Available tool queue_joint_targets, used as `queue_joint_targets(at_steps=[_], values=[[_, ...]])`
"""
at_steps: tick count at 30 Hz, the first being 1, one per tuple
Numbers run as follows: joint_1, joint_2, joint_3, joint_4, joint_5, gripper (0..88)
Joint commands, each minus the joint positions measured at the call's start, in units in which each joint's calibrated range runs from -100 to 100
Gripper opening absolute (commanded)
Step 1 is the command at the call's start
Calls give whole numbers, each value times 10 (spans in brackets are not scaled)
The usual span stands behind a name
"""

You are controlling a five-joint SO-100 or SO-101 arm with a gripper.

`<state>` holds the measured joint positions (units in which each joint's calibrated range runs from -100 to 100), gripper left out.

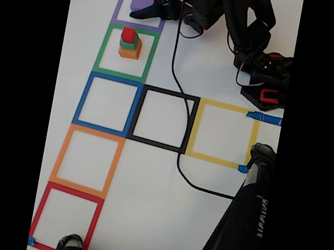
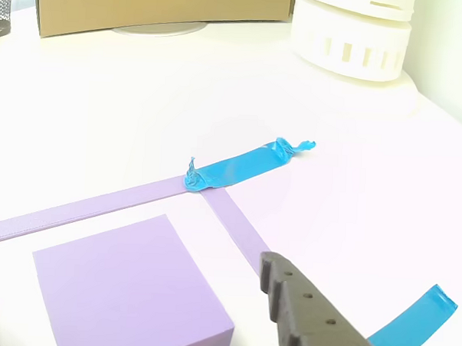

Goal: Tower of hanoi

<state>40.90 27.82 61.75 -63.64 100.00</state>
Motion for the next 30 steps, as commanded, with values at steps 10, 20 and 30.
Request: queue_joint_targets(at_steps=[10,20,30], values=[[2,19,-29,-46,0,447],[-2,23,-29,-32,0,442],[-5,7,-1,-7,0,434]])
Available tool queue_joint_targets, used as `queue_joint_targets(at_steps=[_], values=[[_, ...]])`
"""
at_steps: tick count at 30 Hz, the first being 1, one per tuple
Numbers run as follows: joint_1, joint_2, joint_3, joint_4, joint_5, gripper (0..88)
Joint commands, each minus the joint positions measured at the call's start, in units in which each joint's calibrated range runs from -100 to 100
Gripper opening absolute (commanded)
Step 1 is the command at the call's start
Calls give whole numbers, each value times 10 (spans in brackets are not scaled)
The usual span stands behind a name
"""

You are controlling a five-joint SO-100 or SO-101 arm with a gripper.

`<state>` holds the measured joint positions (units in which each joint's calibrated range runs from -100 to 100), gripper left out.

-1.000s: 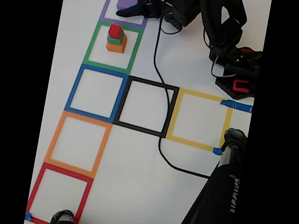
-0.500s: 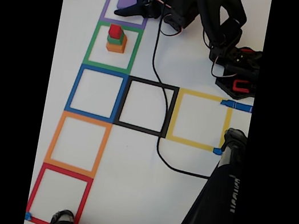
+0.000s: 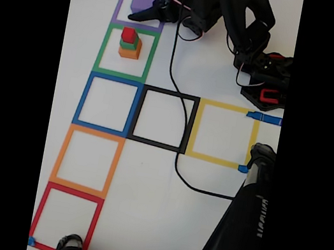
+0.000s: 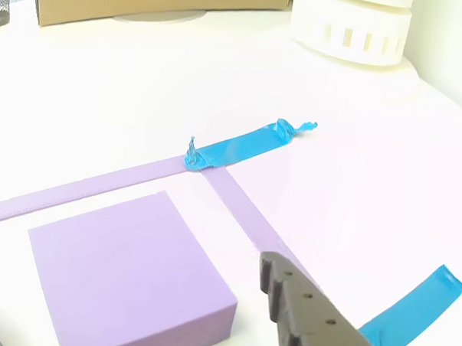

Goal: Tower of hanoi

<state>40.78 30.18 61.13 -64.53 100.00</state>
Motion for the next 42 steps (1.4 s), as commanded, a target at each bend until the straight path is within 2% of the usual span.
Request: queue_joint_targets(at_steps=[1,27,37,42], values=[[-4,-16,5,2,0,432],[-18,-8,0,-2,0,297],[-11,-8,2,-2,0,284],[-7,-12,7,0,0,241]])
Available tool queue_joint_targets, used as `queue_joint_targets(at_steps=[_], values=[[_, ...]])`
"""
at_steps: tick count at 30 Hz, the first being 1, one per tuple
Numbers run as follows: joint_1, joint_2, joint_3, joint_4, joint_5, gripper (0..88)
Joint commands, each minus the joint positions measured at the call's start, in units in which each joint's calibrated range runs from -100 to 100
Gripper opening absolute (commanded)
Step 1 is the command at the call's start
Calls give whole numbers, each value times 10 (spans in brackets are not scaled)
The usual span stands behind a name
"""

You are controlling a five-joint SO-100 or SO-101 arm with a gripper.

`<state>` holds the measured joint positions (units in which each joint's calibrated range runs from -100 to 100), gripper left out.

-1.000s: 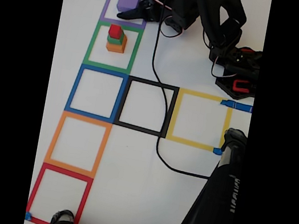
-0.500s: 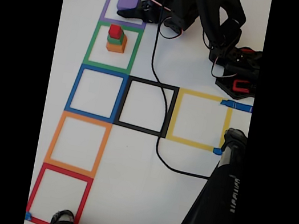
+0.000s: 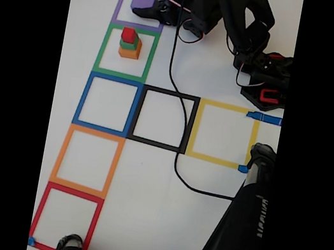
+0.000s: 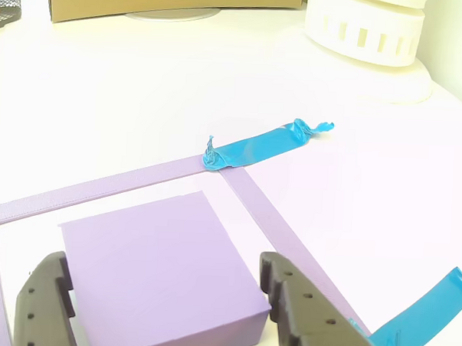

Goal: Tower of hanoi

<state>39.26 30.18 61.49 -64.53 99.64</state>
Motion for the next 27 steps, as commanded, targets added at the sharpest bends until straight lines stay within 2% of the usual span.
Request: queue_joint_targets(at_steps=[1,9,17,27], values=[[8,-13,4,0,4,233],[4,-13,5,2,4,195],[2,-16,5,9,4,114],[-14,-101,32,91,4,111]])
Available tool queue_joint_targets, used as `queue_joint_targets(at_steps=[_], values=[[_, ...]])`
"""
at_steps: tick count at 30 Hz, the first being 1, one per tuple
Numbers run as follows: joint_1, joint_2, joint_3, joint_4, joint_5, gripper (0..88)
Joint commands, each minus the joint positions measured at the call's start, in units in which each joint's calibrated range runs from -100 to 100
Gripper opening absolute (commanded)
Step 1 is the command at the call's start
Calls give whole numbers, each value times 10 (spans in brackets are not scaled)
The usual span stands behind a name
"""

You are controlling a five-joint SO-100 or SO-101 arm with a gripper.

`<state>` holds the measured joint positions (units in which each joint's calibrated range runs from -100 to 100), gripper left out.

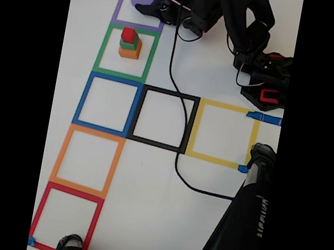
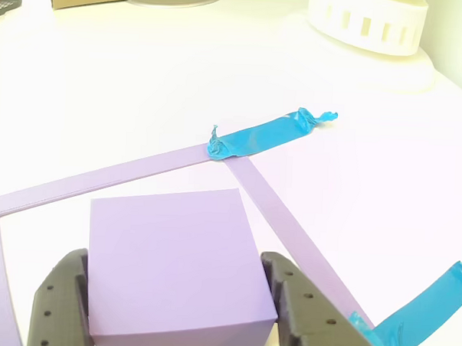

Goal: Tower of hanoi

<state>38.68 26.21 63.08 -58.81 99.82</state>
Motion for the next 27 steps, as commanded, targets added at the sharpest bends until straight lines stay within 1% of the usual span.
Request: queue_joint_targets(at_steps=[1,5,9,13,20,23,27], values=[[-8,-78,24,47,2,112],[-8,-163,46,127,2,104],[1,-267,39,257,2,67],[9,-358,17,376,2,76],[7,-444,-46,531,2,89],[4,-477,-106,636,2,86],[3,-509,-245,846,2,69]])
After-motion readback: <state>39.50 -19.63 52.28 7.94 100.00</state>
